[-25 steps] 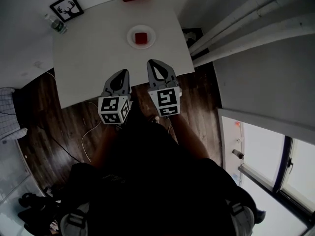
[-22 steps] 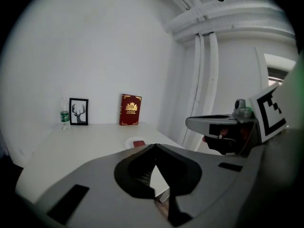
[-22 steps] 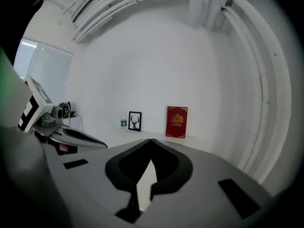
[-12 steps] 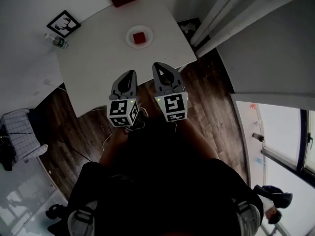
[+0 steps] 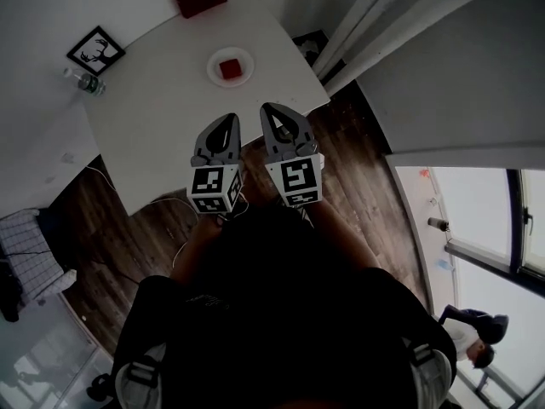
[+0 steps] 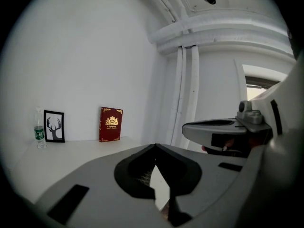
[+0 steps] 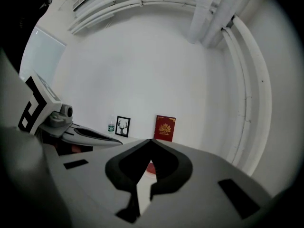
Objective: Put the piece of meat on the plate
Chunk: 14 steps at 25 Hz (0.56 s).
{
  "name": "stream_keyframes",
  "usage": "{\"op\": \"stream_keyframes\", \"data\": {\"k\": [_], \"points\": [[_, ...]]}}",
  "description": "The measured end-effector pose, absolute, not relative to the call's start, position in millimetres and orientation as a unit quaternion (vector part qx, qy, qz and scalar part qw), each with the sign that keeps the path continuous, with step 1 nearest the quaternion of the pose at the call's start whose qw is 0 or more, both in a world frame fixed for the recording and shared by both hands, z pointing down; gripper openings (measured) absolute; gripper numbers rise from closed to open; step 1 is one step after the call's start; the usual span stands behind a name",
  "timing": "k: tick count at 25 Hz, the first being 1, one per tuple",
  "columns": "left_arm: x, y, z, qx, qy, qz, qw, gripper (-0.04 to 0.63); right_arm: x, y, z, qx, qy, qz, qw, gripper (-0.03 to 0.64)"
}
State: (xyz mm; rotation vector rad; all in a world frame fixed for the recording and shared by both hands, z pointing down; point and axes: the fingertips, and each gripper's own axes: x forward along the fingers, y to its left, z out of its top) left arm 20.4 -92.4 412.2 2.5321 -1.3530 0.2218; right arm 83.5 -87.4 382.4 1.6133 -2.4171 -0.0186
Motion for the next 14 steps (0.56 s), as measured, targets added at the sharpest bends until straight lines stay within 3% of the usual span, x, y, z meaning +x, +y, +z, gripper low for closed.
{"op": "stream_keyframes", "data": {"k": [14], "points": [[29.2, -99.6, 405.6, 0.877, -0.458, 0.072, 0.123, 0.002, 83.2, -96.7, 374.3, 0.545, -0.828, -0.037, 0.128, 0.021]]}}
